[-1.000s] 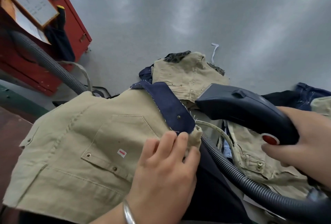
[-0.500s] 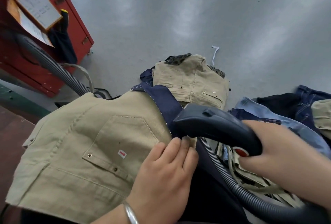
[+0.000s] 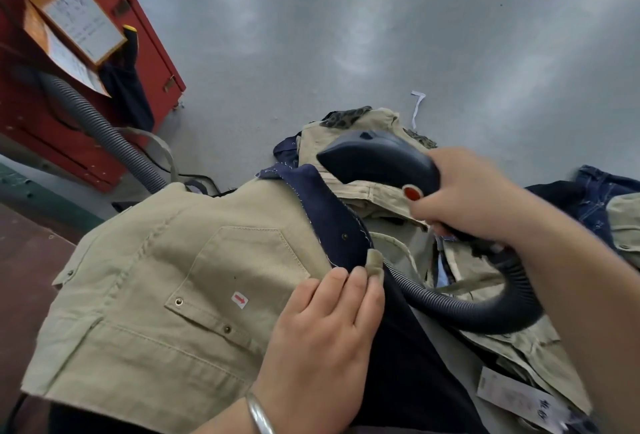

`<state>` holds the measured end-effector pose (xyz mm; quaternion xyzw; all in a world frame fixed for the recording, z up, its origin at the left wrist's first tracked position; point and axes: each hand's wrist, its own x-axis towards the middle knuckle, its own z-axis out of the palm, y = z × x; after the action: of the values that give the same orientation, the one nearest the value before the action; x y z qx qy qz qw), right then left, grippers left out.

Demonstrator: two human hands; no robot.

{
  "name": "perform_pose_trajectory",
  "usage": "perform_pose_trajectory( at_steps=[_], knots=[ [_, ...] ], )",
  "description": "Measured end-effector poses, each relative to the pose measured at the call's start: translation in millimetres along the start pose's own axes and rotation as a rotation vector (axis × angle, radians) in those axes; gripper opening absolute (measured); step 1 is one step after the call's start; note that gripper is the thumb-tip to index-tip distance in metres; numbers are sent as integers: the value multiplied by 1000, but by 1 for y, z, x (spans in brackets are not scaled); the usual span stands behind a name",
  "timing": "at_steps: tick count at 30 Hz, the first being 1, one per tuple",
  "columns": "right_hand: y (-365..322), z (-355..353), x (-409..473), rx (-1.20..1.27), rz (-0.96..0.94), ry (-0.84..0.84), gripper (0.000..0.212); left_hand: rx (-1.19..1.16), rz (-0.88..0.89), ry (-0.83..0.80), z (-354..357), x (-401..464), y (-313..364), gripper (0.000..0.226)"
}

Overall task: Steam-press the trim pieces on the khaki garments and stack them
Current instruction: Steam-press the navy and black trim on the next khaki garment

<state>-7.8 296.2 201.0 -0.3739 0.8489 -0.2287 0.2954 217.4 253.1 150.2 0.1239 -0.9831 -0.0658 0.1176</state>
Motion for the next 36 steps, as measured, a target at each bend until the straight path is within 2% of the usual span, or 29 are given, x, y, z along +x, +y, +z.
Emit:
perform_pose_trajectory(
  at_steps=[5, 11, 20, 23, 25, 27, 30, 33, 36],
  knots=[
    [23, -31, -46, -35, 26, -34, 18, -14, 15, -23, -2, 1, -3, 40],
    [37, -6, -82, -105, 86, -104, 23, 14, 40, -27, 0, -3, -3, 40],
    [-6, 23, -22, -52, -38, -15, 14, -18, 20, -63, -4, -3, -3, 37],
    [-16, 14, -2, -99, -51, 27, 12, -25, 18, -64, -5, -3, -3, 37],
    [-8, -5, -7, -12, -39, 32, 12, -28, 16, -58, -4, -4, -4, 37],
    [5, -24, -26, -2, -40, -5, 16, -38, 9, -56, -3, -4, -5, 39],
    [24, -37, -61, -120, 9, -57, 21, -47, 3, -37, -1, -4, -5, 38],
    [34, -33, -83, -138, 97, -139, 36, -45, 13, -14, 0, -4, -6, 37],
    [33, -19, -82, -130, 93, -212, 34, -43, 10, -17, 0, -4, -6, 38]
  ],
)
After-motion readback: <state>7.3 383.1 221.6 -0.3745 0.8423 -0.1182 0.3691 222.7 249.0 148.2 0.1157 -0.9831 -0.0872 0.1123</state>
